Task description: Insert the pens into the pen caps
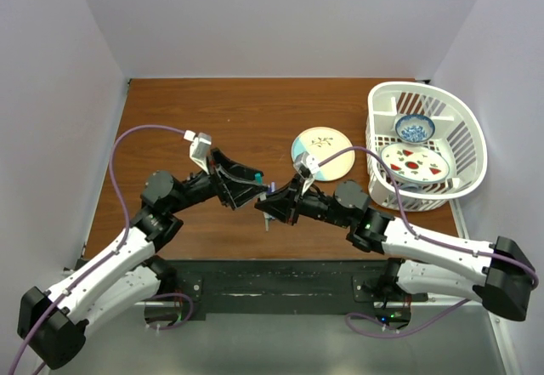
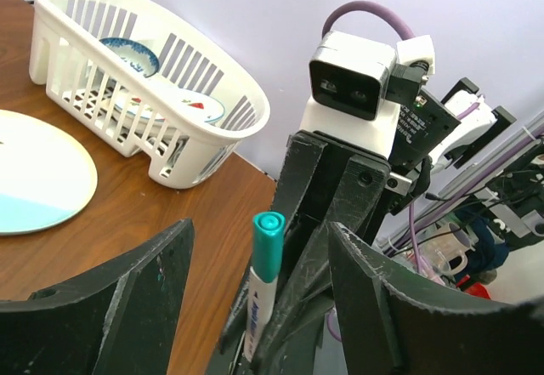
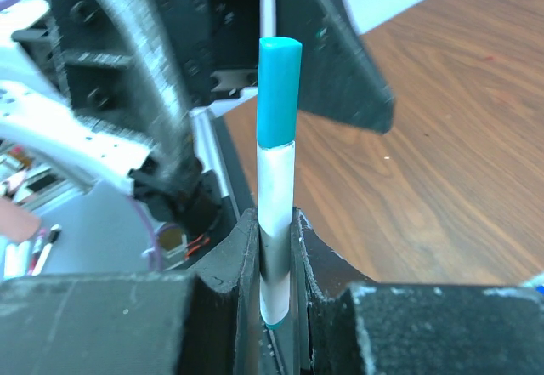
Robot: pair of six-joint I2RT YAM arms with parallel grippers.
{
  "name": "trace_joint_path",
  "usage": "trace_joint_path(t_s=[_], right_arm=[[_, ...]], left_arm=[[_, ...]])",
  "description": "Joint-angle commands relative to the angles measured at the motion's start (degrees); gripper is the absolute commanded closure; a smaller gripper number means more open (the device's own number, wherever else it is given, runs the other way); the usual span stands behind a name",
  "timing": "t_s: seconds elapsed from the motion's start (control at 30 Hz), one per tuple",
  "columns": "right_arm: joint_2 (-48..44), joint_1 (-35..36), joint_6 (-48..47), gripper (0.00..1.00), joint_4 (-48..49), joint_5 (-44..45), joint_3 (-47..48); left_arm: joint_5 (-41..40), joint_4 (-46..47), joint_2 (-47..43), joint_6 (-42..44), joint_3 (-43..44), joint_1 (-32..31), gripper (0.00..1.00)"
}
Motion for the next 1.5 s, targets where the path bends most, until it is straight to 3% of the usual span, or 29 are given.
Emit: trace_joint_path(t_s=[0.0, 0.8, 0.9, 1.03, 1.13, 1.47], right_arm=[[-2.07, -0.03, 0.64, 1.00, 1.26, -3.12, -0.33], [-4.80, -0.03, 0.73, 1.00, -2.17, -2.42, -0.16], [-4.80, -0.03, 0.81, 1.00, -2.35, -2.16, 0.02], [-4.97, -0.03, 0.81, 1.00, -1.74, -2.42, -0.16], [-5.32, -0.03, 1.52, 1.00, -0.16, -4.00, -0.60], [-7.70, -0.03, 3.45, 1.00, 2.57, -5.94, -0.51]], left_arm=[[1.44, -0.22, 0.27, 1.45, 3.22, -0.15, 0.32], [3.90, 4.00, 2.20, -1.37, 4.37, -0.15, 0.44], [4.16, 4.00, 2.38, -1.28, 4.20, -0.15, 0.53], [5.47, 4.44, 2.38, -1.01, 3.93, -0.15, 0.84], [7.58, 6.02, 2.38, -1.28, 3.58, -0.15, 1.00], [14.44, 19.11, 3.09, -9.80, -0.29, -0.24, 1.00]])
